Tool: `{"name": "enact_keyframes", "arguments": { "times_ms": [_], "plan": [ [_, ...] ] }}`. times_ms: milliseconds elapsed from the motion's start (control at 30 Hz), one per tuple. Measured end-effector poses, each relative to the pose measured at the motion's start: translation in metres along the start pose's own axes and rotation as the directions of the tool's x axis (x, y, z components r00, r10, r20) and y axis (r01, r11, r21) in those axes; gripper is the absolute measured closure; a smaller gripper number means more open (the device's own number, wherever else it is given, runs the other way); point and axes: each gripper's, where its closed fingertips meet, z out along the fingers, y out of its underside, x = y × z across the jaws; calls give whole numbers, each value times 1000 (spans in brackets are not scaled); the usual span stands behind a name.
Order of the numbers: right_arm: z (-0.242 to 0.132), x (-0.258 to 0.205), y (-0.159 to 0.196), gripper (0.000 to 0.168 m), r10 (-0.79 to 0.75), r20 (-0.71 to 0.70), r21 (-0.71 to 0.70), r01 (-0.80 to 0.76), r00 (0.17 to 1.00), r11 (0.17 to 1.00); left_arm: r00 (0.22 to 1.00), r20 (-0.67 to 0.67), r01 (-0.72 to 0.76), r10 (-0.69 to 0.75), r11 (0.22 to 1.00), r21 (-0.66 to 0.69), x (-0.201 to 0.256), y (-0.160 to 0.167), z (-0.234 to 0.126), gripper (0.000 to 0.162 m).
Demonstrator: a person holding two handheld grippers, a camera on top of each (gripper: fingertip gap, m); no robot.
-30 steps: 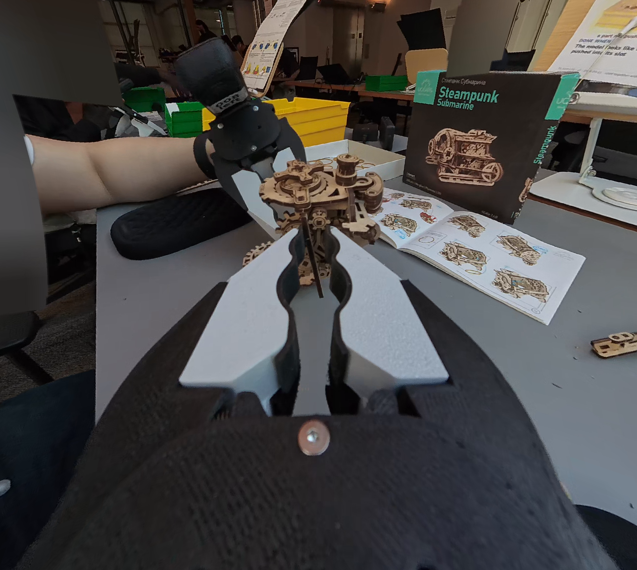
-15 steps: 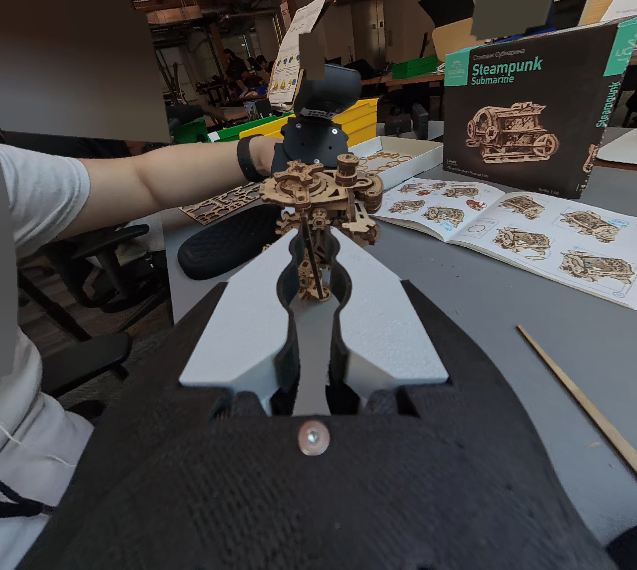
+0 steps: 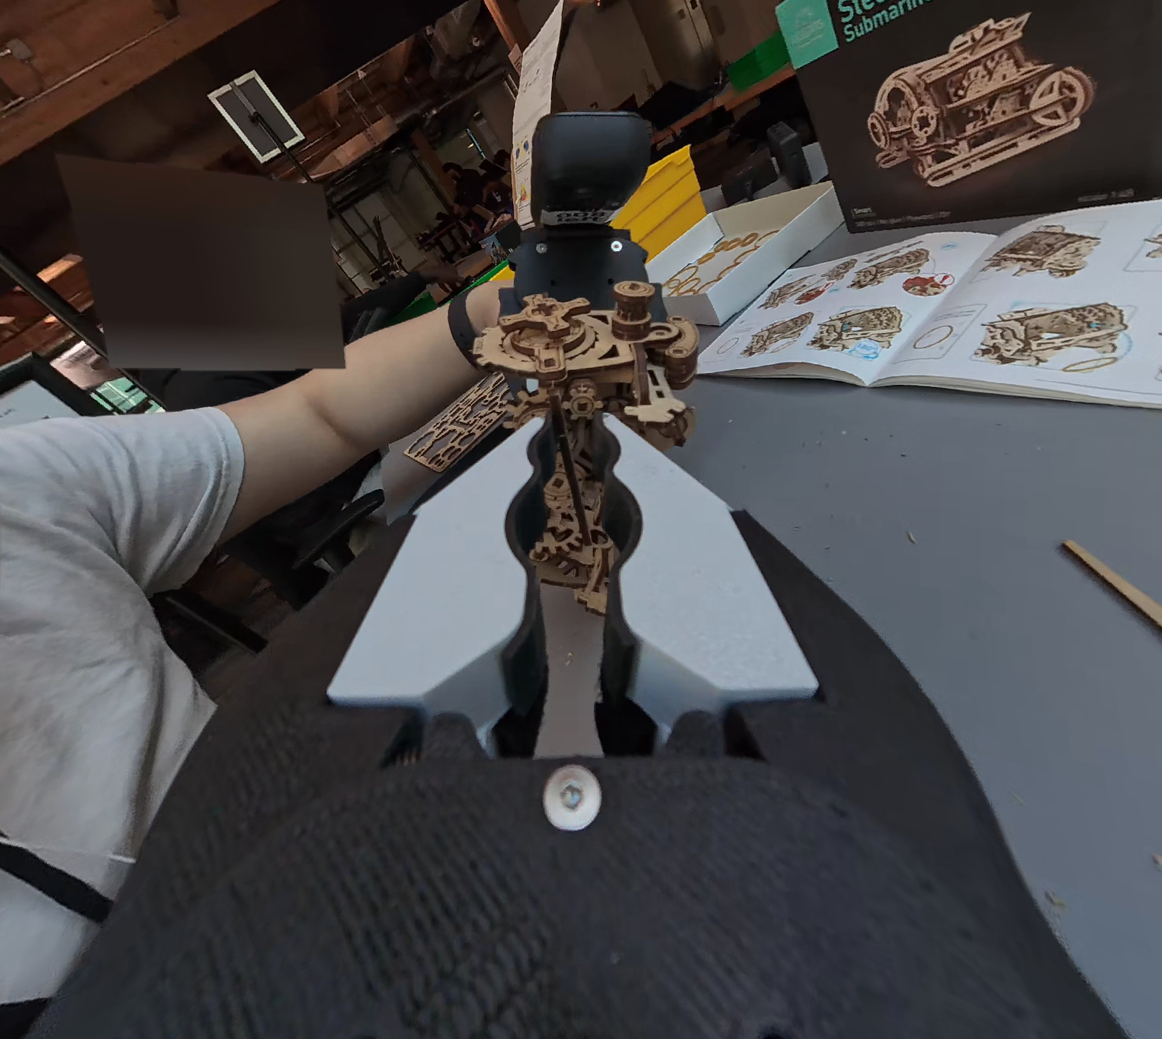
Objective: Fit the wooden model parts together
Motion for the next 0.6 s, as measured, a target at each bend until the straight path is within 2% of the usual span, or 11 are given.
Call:
{"name": "enact_keyframes", "arguments": {
  "times_ms": [133,267,467,600],
  "plan": [
    [-7,15,-5,160,245,24,29,-245,969,969,996,-57,67,-67,998,2,8,6,0,145],
    [-11,27,-7,160,528,95,40,-533,844,845,992,-75,101,-101,995,4,15,17,0,145],
    [-3,47,12,159,699,-6,-44,-699,715,714,992,-70,102,-101,995,21,30,28,0,145],
    [1,59,22,159,750,-97,-49,-756,654,653,993,-69,101,-98,994,42,39,31,0,145]
  ]
}}
